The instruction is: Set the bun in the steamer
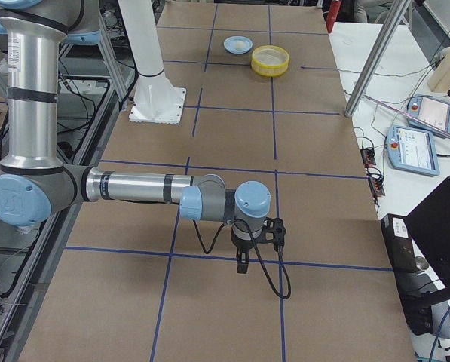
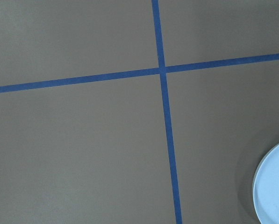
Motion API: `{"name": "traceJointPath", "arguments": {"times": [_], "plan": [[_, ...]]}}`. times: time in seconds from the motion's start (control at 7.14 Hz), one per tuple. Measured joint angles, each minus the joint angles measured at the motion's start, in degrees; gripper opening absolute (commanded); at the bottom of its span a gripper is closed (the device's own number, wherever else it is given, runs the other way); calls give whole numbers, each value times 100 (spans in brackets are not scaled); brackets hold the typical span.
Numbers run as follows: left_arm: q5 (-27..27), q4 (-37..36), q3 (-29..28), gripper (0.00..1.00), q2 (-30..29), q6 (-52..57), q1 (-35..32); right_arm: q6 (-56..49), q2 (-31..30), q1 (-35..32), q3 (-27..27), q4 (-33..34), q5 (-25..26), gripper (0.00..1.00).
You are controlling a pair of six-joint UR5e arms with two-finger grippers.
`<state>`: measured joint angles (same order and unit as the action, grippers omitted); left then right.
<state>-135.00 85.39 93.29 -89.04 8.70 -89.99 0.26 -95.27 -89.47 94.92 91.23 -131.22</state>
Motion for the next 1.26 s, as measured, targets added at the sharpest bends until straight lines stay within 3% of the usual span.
{"name": "traceJointPath", "arguments": {"times": [0.56, 1.26], "plan": [[2, -10, 167, 100, -143, -68, 19, 0, 0, 3, 0, 0, 0, 100], [36, 131, 1372, 100, 45, -1545, 734, 0, 0, 4, 0, 0, 0, 100]]}}
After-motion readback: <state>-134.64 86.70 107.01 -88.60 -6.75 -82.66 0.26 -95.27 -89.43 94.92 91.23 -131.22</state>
